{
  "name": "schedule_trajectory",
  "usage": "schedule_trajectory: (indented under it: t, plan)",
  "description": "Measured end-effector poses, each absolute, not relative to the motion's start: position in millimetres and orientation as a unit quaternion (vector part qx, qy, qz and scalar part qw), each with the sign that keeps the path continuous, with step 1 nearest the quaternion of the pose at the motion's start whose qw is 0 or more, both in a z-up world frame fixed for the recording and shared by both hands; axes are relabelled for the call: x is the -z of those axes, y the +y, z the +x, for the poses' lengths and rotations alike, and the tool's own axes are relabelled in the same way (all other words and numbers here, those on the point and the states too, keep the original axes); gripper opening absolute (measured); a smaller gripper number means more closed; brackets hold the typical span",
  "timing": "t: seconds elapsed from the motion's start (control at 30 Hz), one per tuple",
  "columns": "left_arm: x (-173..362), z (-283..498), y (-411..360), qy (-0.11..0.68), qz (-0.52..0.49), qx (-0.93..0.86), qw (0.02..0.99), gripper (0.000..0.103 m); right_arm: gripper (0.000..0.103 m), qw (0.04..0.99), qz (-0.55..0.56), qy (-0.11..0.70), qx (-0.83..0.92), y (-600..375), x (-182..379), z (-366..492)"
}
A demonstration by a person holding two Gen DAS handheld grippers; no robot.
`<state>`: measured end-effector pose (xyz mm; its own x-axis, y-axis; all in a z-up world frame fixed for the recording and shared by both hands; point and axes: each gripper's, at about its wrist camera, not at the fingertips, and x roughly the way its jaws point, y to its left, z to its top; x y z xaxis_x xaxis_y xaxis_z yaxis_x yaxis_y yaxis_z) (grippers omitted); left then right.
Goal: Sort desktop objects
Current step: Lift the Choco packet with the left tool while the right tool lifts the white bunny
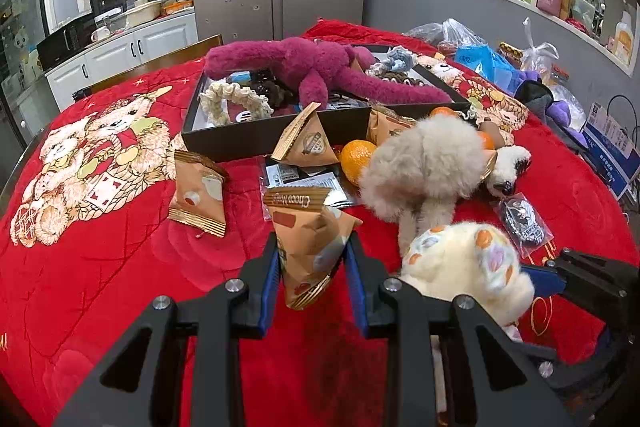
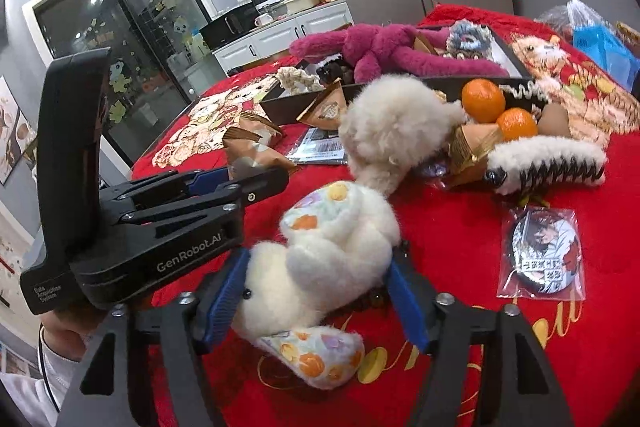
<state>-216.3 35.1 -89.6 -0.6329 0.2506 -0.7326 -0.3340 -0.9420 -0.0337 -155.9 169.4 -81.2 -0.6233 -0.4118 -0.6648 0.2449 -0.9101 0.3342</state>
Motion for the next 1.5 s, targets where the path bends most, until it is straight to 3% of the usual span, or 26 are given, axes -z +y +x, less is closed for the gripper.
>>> schedule_trajectory:
  t: [0.17,0.57,0.63,1.5]
  plan:
    - [87,-216,33,0.049,-0.392,-0.904,0.162,0.031,0.049,0.168,0.389,-0.083,0.902,165,71,-154]
    - [83,-214,31,0.042,-0.387,-0.907,0.162,0.031,0.045,0.153,0.379,-0.045,0.911,156,60,-154]
    - [83,-214,31,0.040,-0.386,-0.907,0.162,0.031,0.036,0.149,0.377,-0.038,0.914,155,57,-152]
    - [65,-211,21,0.008,-0.382,-0.908,0.175,0.031,0.035,0.128,0.355,-0.020,0.926,161,28,-150]
